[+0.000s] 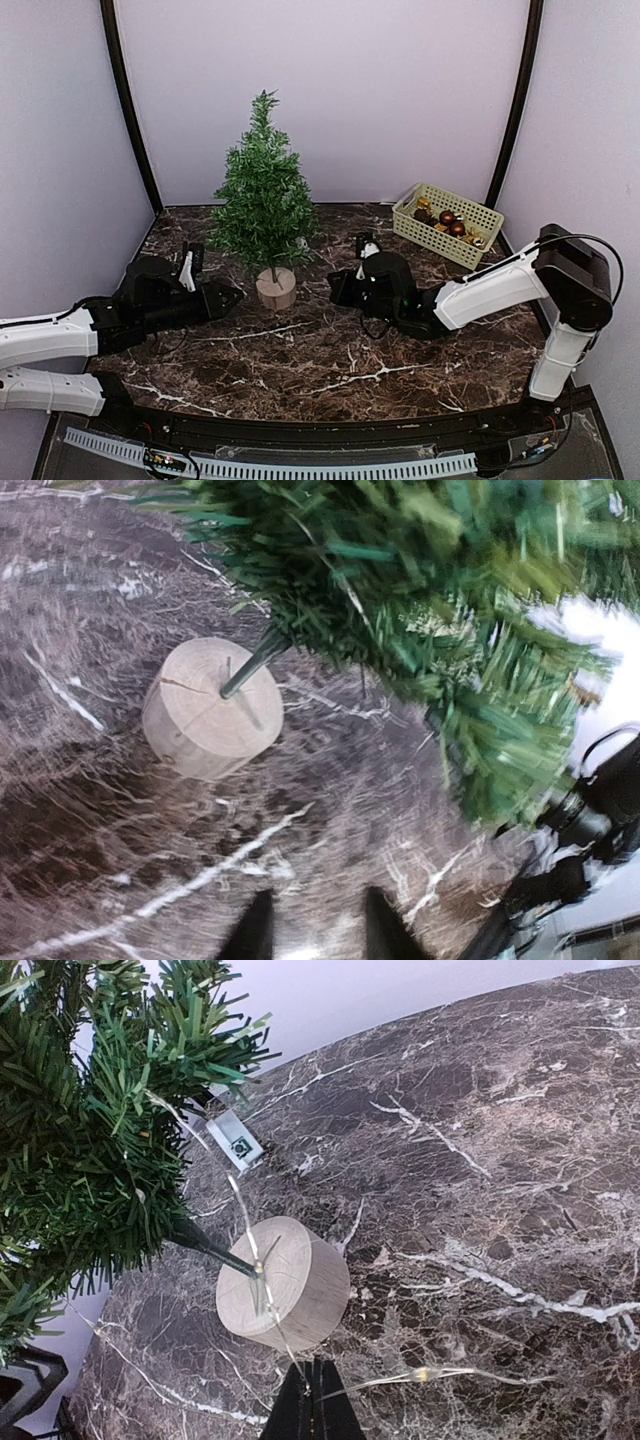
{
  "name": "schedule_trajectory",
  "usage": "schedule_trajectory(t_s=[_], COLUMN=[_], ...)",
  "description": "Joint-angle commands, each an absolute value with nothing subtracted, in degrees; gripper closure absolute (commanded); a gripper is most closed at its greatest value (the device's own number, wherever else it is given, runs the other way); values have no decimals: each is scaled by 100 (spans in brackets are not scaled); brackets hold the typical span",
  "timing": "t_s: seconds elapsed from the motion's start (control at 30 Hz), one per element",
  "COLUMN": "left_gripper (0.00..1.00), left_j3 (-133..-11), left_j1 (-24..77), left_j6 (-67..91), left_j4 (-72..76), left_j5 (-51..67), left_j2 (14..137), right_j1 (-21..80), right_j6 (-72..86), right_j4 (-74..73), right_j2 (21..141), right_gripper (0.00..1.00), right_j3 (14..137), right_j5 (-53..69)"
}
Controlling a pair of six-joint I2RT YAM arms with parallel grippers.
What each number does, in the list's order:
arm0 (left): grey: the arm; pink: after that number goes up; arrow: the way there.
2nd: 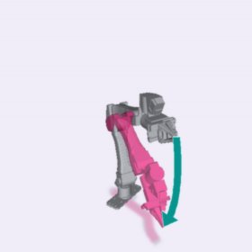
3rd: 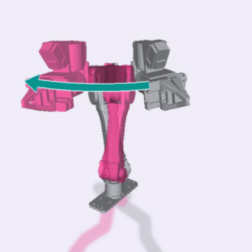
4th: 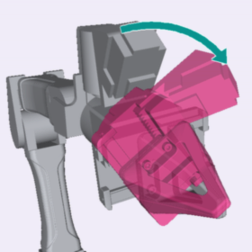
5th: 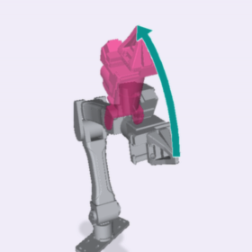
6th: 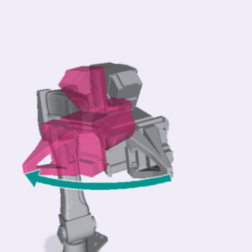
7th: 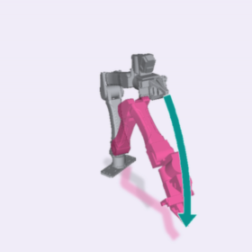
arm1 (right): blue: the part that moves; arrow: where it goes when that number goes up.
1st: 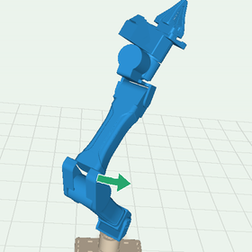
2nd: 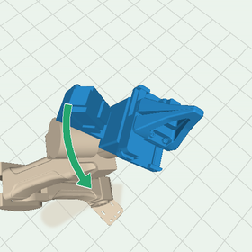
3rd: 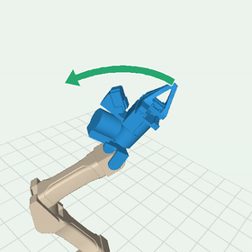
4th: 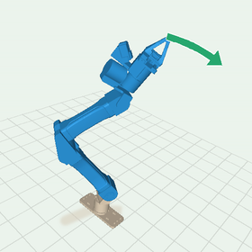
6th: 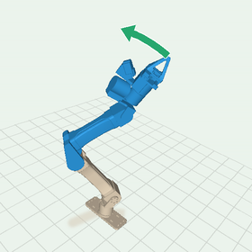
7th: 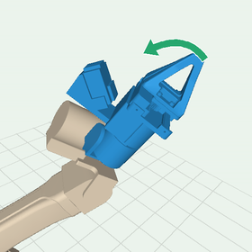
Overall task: Decorate the small christmas tree
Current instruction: Wrap the side of the string light in the gap of the branches.
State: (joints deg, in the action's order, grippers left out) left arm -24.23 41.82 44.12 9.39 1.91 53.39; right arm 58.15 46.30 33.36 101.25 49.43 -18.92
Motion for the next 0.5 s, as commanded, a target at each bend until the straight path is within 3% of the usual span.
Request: schedule_trajectory(t_s=[0.0, 0.1, 0.27, 0.47], left_gripper=[56, 36, 17, 16], left_j3=[-2664, -2967, -3317, -3541], left_j1=[4208, 4208, 4214, 4215], left_j6=[4155, 3975, 3840, 3844], left_j4=[1298, 1162, 1235, 1227], left_j5=[544, 738, 736, 599], left_j2=[5190, 5256, 5474, 5979], right_j1=[5877, 5876, 5879, 5873], right_j6=[4693, 4689, 4698, 4694], right_j4=[3497, 3492, 3487, 3480], right_j2=[10204, 10202, 10208, 10206], right_gripper=[100, 100, 100, 100], right_j3=[4877, 4887, 4896, 4913], right_j5=[-1937, -1975, -1986, -1986])
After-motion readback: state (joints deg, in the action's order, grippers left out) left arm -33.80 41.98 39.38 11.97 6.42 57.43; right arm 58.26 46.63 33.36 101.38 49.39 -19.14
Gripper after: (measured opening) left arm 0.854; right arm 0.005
